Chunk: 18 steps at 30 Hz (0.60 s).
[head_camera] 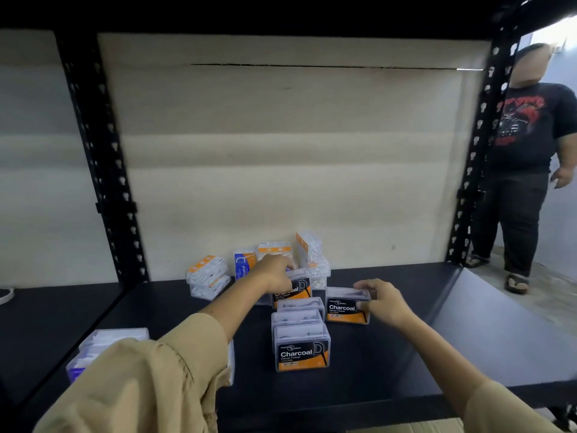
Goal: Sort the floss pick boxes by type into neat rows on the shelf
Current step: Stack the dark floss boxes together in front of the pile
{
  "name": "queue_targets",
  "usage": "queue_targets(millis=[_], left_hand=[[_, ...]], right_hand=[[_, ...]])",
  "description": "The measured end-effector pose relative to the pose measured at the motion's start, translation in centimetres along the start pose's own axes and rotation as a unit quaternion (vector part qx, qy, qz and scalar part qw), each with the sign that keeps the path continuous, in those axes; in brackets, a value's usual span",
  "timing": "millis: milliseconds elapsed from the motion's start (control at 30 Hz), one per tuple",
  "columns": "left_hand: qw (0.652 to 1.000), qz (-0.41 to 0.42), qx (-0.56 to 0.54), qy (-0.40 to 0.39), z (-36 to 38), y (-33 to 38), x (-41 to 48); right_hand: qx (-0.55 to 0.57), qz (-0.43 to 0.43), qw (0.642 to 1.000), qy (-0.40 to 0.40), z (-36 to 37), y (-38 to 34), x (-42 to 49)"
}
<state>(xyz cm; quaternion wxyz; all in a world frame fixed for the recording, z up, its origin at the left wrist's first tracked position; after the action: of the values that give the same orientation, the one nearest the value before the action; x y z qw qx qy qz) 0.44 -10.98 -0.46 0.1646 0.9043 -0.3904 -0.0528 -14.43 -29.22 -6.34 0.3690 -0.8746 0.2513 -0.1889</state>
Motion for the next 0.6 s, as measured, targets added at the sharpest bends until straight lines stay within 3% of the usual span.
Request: queue_targets(millis=[200,400,500,600], left_hand=[[0.996,0.006,-0.026,-0.084,1.7,0.3,0.5],[0.99,0.009,-0.088,-0.11,1.6,-0.2,0.5],[0.989,0.015,-0.103,-0.104,1.3,-0.3,0.5],[0.993,0.004,-0.113,-0.042,0.4,-1.9,0.8]], right_hand=[[0.019,-0.002,0.999,-0.047,-0.6,0.5,0.0],[0.046,0.006,0.996,-0.08,-0.8,0.2,-0.5],[0.039,-0.002,0.995,-0.094,-0.8,-0.3,-0.6],[0.012,-0.032,0.998,-0.052,-1.0,-1.7,-0.4]])
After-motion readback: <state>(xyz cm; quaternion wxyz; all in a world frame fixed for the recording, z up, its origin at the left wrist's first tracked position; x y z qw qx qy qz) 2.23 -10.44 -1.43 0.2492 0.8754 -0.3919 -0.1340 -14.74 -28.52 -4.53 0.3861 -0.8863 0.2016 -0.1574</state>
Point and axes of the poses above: each hand's wrist, its own x-axis towards the middle knuckle, its own z-axis out of the palm, y = z × x, the point moved 4 cm from there along x, towards the middle knuckle, and after that the axes turned 1 degree about -x, right-handed, at the moved point
